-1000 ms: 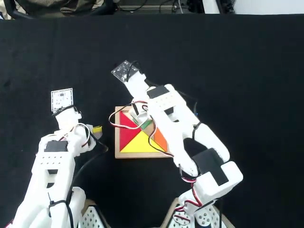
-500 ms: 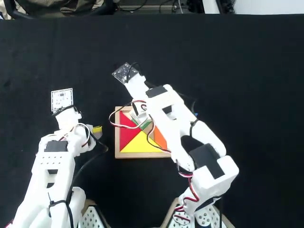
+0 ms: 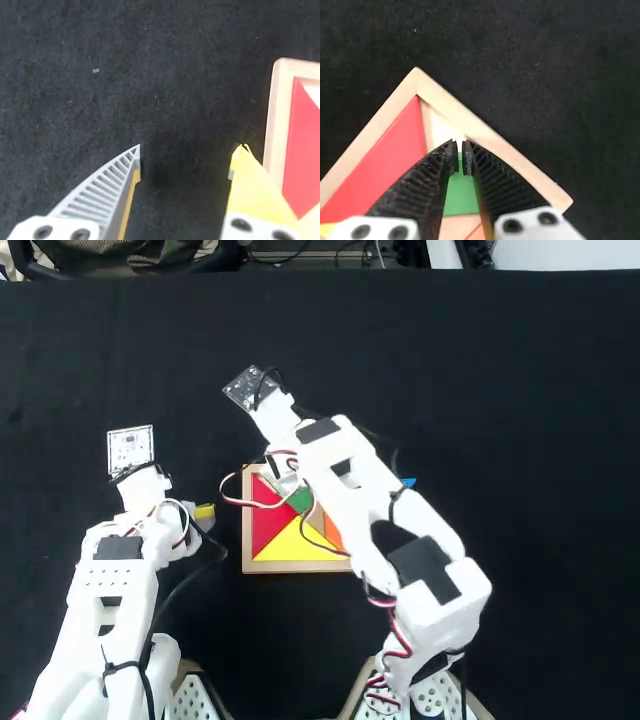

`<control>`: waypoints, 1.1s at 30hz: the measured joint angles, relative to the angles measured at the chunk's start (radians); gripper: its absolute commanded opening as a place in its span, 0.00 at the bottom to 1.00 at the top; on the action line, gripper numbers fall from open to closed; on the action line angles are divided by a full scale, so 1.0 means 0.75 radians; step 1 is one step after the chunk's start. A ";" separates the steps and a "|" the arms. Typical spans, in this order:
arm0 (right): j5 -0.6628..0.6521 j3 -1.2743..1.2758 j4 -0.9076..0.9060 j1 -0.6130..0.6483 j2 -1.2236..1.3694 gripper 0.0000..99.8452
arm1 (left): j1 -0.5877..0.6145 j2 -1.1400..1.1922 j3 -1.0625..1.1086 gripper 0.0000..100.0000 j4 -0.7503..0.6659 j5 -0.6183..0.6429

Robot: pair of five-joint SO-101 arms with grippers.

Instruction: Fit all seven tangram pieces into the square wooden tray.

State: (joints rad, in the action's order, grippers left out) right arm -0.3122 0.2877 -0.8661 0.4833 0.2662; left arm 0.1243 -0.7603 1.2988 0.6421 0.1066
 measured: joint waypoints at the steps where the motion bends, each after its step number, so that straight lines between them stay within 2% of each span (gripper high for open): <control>1: 0.000 -0.016 -0.023 0.000 0.008 0.02 | 0.000 0.000 0.000 0.28 -0.008 0.000; 13: 0.000 -0.051 -0.102 0.000 0.008 0.02 | 0.000 0.000 0.000 0.28 -0.012 0.000; 16: 0.000 -0.076 -0.190 0.000 -0.080 0.02 | 0.000 0.000 0.000 0.28 -0.012 0.000; 19: -0.031 -0.078 -0.297 -0.070 -0.227 0.02 | 0.000 0.000 0.000 0.28 -0.012 0.000; 24: -0.419 -0.018 -0.460 -0.268 -0.395 0.04 | 0.000 0.000 0.000 0.28 -0.023 0.000; 26: -0.561 -0.006 -0.493 -0.360 -0.423 0.09 | 0.000 0.000 0.000 0.28 -0.025 0.000; 29: -0.673 -0.006 -0.542 -0.487 -0.440 0.19 | 0.000 0.000 0.000 0.28 -0.025 0.000; 33: -0.927 -0.006 -0.606 -0.554 -0.423 0.26 | 0.000 0.000 0.000 0.28 -0.025 0.000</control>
State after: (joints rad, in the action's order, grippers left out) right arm -1.0073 0.2831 -1.3203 0.0675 -0.0514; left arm 0.1243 -0.7603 1.2988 0.6237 0.1066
